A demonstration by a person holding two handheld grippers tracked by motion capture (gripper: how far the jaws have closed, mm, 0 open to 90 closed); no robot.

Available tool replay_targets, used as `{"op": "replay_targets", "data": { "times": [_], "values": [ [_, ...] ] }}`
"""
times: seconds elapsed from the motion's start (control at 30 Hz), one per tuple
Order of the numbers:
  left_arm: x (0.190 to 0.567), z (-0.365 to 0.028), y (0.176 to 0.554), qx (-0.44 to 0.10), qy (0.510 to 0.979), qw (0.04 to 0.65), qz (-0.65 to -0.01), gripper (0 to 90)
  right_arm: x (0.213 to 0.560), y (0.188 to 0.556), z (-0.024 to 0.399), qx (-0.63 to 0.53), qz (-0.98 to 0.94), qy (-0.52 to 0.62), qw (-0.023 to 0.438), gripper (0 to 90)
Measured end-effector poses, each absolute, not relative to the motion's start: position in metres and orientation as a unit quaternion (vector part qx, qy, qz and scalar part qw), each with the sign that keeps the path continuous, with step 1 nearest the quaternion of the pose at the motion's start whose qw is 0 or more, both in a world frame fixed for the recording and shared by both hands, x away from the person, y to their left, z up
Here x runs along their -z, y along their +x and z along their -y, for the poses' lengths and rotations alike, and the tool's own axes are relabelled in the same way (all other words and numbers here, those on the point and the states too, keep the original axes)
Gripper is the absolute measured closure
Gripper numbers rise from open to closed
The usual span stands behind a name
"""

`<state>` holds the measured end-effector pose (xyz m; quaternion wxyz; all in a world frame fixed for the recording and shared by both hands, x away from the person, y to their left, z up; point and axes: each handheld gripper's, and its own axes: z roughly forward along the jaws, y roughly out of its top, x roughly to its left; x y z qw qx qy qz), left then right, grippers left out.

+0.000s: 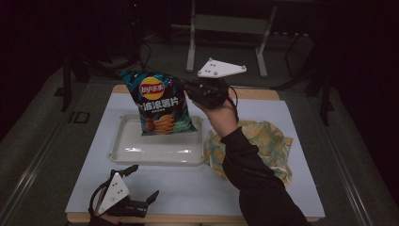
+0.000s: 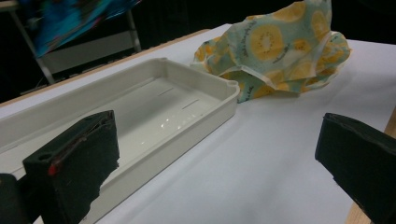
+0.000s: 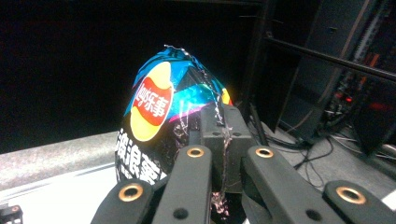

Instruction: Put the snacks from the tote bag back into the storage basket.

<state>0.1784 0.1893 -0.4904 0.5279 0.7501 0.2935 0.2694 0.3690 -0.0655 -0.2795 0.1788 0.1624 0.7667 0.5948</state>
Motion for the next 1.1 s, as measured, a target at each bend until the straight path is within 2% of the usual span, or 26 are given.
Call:
{"op": "replay_targets", "data": {
  "times": [0.3,0.53,0.67,1.1],
  "values": [
    [0.489,-0.194,0.179,-0.28,0.742,0.53,-0.301,0.2,0.293,0.368,0.039,-0.59,-0.775,0.154,0.166,90.0],
    [0.489,-0.194,0.179,-0.279,0.742,0.53,-0.3,0.2,0.316,0.372,0.026,-0.59,-0.777,0.163,0.144,90.0],
    [0.489,-0.194,0.179,-0.279,0.743,0.53,-0.299,0.1,0.347,0.378,0.017,-0.591,-0.778,0.179,0.114,90.0],
    [0.49,-0.193,0.18,-0.277,0.746,0.528,-0.296,0.2,0.383,0.384,0.02,-0.568,-0.794,0.194,0.098,90.0]
  ]
}}
